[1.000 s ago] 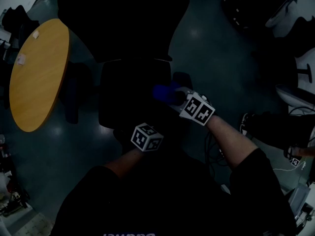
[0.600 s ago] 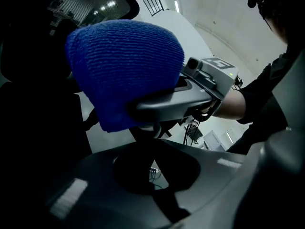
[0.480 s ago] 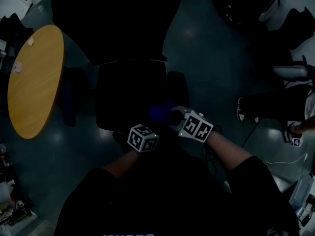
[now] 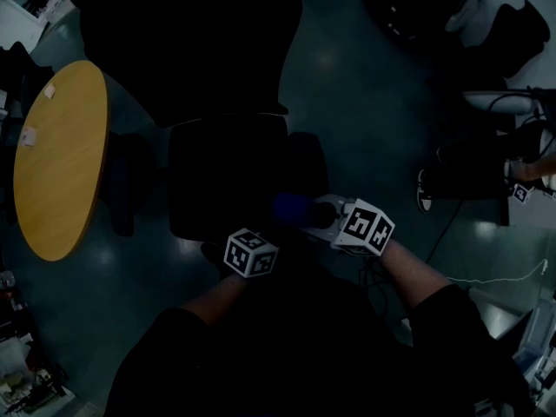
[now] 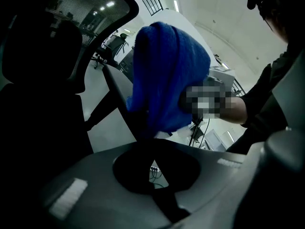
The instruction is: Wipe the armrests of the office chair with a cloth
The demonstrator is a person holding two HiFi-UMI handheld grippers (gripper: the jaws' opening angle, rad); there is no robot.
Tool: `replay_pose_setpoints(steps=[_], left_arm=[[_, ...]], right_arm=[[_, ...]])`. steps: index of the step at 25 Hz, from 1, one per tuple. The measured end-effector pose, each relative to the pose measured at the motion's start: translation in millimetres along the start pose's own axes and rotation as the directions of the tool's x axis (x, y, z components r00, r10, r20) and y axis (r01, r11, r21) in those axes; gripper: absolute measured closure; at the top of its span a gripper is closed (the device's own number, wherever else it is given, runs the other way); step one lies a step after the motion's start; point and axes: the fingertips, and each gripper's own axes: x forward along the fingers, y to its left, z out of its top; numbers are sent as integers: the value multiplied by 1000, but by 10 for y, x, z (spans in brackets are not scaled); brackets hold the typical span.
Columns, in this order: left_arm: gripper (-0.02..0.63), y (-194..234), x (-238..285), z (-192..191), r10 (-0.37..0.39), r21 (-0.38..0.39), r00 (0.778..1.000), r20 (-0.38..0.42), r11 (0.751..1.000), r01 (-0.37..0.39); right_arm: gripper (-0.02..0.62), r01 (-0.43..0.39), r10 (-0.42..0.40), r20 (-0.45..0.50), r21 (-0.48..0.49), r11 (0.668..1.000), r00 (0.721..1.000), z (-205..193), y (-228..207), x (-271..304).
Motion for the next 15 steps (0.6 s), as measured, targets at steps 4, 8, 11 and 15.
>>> replay_pose_setpoints(steps=[4, 8, 11, 15], left_arm=[[589, -15, -6, -19, 2, 2, 1000, -7, 1000, -2], [589, -2, -35, -24, 12, -1, 1000, 0, 1000, -12], [589, 14, -45, -56, 21, -10, 1000, 2, 1000, -21], [589, 18, -79, -85, 29, -16, 1000, 5, 999, -29]], right_arm=[[485, 118, -115, 62, -39, 992, 991, 317, -473, -320], [485, 273, -270, 43, -82, 959, 962, 476, -1146, -556], [485, 358, -364, -26, -132, 924, 931, 438, -1593, -618], [485, 375, -398, -115, -177, 910, 910, 293, -1933, -539]])
